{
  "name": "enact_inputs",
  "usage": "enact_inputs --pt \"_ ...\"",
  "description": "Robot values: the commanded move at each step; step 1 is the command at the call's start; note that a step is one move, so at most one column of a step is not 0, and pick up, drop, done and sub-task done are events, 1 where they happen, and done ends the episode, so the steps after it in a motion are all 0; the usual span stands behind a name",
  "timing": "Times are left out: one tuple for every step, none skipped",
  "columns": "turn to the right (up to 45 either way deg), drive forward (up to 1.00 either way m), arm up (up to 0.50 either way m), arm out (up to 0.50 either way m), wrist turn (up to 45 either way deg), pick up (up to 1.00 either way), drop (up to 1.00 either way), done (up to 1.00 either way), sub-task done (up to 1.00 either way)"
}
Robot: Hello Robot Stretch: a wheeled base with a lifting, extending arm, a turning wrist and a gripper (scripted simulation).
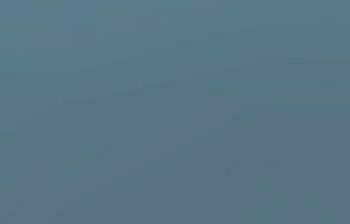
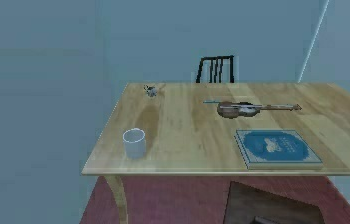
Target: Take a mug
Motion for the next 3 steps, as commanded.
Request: enact_inputs --pt "0.0 0.0 0.36 0.0 0.0 0.0 0.0 0.0 0.0" --pt "0.0 0.0 0.0 0.42 0.0 0.0 0.0 0.0 0.0" --pt "0.0 0.0 0.0 0.0 45.0 0.0 0.0 0.0 0.0"
